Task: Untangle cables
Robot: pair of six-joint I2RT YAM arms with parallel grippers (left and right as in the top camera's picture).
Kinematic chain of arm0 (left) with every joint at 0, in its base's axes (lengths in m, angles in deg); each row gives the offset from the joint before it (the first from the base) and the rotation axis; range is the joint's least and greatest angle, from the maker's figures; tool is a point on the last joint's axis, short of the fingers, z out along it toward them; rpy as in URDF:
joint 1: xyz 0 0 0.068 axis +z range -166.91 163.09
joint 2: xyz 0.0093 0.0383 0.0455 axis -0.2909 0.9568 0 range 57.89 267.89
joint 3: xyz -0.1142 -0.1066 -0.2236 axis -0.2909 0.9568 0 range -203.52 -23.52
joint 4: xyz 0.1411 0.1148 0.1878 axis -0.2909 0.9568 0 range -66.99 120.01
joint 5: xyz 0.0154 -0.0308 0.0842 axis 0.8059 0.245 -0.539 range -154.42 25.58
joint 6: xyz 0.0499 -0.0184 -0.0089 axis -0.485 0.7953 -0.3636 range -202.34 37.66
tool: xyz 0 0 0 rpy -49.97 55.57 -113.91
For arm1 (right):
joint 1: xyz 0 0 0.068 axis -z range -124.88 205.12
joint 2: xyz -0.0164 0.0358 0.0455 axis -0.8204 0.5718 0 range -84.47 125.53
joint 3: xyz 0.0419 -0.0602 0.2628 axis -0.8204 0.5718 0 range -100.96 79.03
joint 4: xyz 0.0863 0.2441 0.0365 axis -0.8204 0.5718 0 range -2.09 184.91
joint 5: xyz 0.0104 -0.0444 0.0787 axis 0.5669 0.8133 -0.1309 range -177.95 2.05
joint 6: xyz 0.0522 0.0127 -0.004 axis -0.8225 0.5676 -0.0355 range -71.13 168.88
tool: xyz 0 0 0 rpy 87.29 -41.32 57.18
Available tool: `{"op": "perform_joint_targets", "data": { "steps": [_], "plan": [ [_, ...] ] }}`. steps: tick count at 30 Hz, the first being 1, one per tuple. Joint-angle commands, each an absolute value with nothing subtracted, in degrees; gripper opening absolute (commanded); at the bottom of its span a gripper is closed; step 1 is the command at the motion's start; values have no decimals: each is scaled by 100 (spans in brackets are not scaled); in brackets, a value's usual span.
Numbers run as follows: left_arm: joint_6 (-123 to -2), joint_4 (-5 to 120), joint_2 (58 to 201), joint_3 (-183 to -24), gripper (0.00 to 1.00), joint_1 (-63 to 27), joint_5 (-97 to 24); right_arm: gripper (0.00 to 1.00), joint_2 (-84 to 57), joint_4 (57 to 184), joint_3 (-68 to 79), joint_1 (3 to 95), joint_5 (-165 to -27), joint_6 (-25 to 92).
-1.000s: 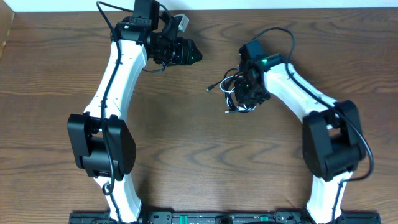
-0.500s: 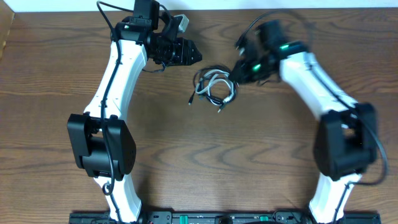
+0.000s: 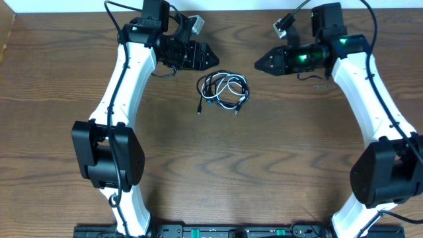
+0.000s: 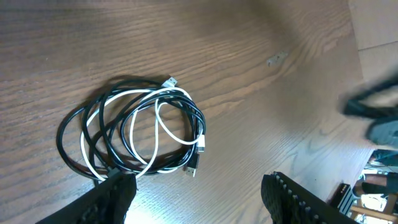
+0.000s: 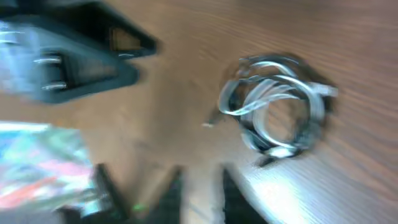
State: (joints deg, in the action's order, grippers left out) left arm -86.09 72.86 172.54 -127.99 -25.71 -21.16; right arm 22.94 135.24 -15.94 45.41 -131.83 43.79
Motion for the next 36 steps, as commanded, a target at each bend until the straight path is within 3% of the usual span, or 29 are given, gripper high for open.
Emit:
{"op": "perform_joint_targets", "data": {
  "steps": [1, 8, 17, 27, 28, 31, 36],
  "plan": [
    [-8589, 7168, 17147, -12799, 69, -2577, -2089, 36, 2528, 13369, -1577, 4156, -11371, 3711],
    [-8246, 7067, 17152, -12799, 70, -2582, -2371, 38, 3267, 13312, -1581, 3736, -10767, 3536],
    [-8251, 7043, 17191, -12799, 70, -2608, -2380, 24, 4060, 13105, -1581, 3636, -11185, 3584],
    [-8248, 7045, 17191, -12799, 70, -2610, -2439, 25, 4395, 12825, -1581, 3411, -10601, 3560],
    [-8248, 7045, 17191, -12799, 70, -2610, -2439, 23, 4430, 12836, -1581, 3382, -10531, 3558],
    [-8248, 7050, 17191, -12799, 70, -2610, -2441, 1, 4583, 12840, -1581, 3315, -10343, 3544],
    [-8253, 7091, 17193, -12799, 70, -2610, -2522, 1, 4375, 12864, -1643, 3437, -10245, 3437]
  ]
}}
